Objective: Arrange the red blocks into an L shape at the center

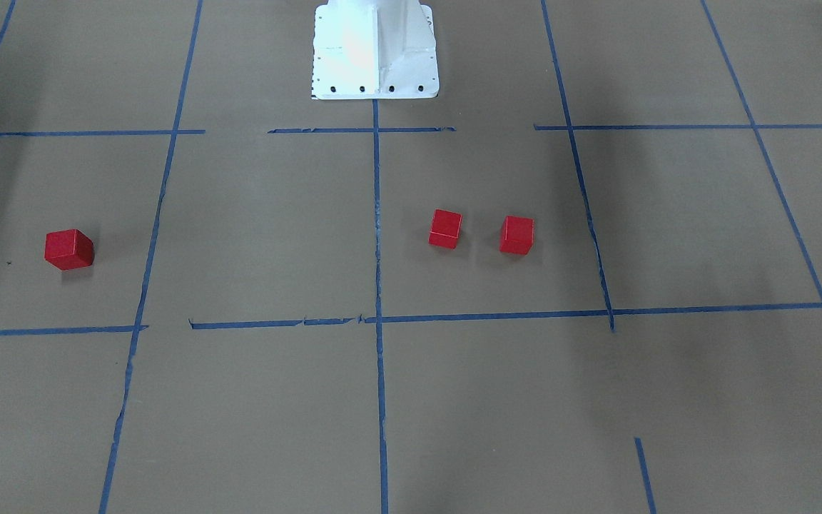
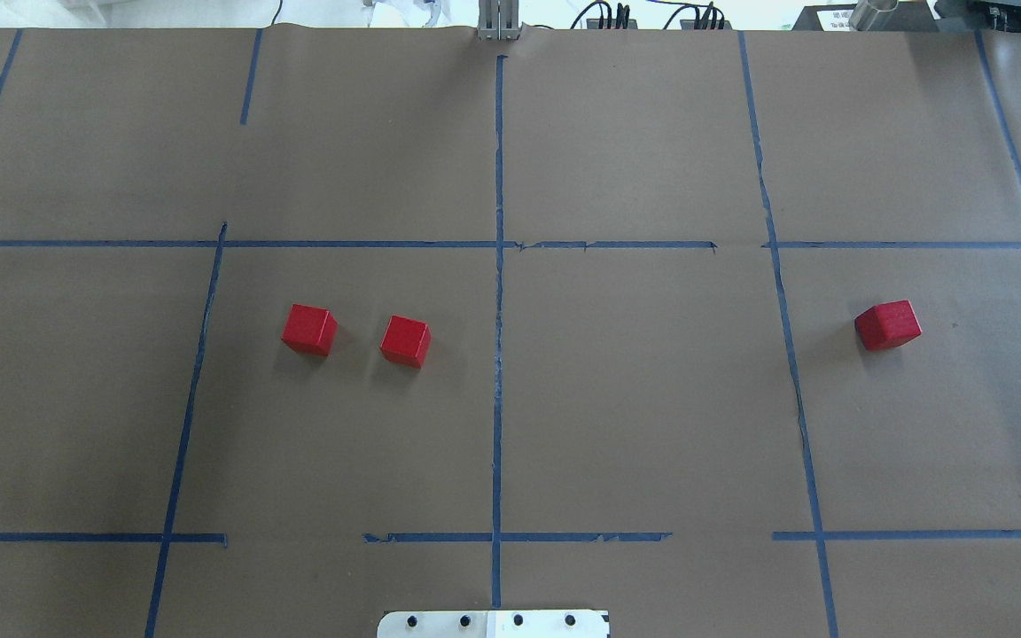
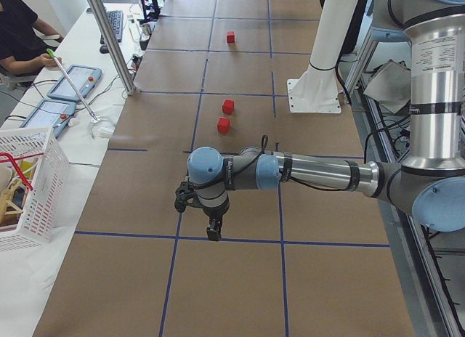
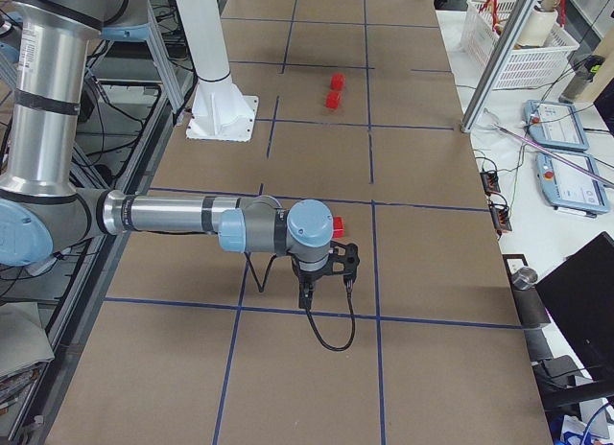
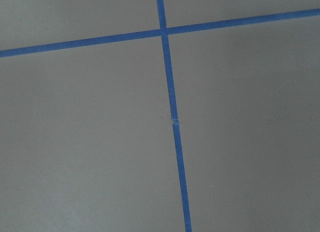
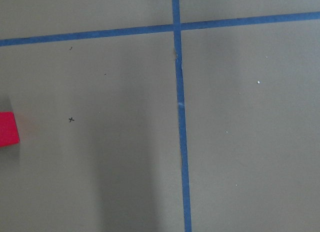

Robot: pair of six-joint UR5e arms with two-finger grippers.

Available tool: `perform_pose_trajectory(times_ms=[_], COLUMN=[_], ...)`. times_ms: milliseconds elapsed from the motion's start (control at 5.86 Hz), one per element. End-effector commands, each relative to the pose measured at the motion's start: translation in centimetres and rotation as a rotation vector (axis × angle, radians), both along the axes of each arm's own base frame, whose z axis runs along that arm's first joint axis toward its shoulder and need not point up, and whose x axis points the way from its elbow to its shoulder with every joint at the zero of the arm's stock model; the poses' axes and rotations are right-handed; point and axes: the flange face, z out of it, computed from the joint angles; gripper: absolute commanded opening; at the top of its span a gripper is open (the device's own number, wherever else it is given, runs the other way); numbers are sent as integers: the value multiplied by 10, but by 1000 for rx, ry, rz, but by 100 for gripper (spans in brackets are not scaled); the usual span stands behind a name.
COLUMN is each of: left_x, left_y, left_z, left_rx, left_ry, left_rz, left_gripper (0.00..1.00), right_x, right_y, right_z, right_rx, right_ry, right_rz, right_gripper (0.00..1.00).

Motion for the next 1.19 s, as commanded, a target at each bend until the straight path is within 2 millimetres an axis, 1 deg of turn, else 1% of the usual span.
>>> perform_pose_trajectory(times_ms=[0,341,512,682,853,1024], left_x=[-2,-1,-1,-1,-1,-1], left_y=[-1,3,0,0,2,3], left_z=[-8,-9,-15,-12,-21,-21], left_rx=[28,37,45,46,70,71], left_ry=[-23,-18,-17,-15,-15,-15], left_rz=[-4,-3,-8,-2,1,1], left_gripper=[100,100,100,100,100,100], right_x=[-1,-1,-13,-14,-19,-23], right_y=[-1,1,11,18,18,18], right_z=[-14,-18,-13,-10,-10,-10], right_rx=[25,70,121,150,147,144], right_ry=[-2,-5,-9,-10,-11,-12], right_rz=[2,-4,-33,-33,-44,-52], right_gripper=[100,100,100,100,100,100])
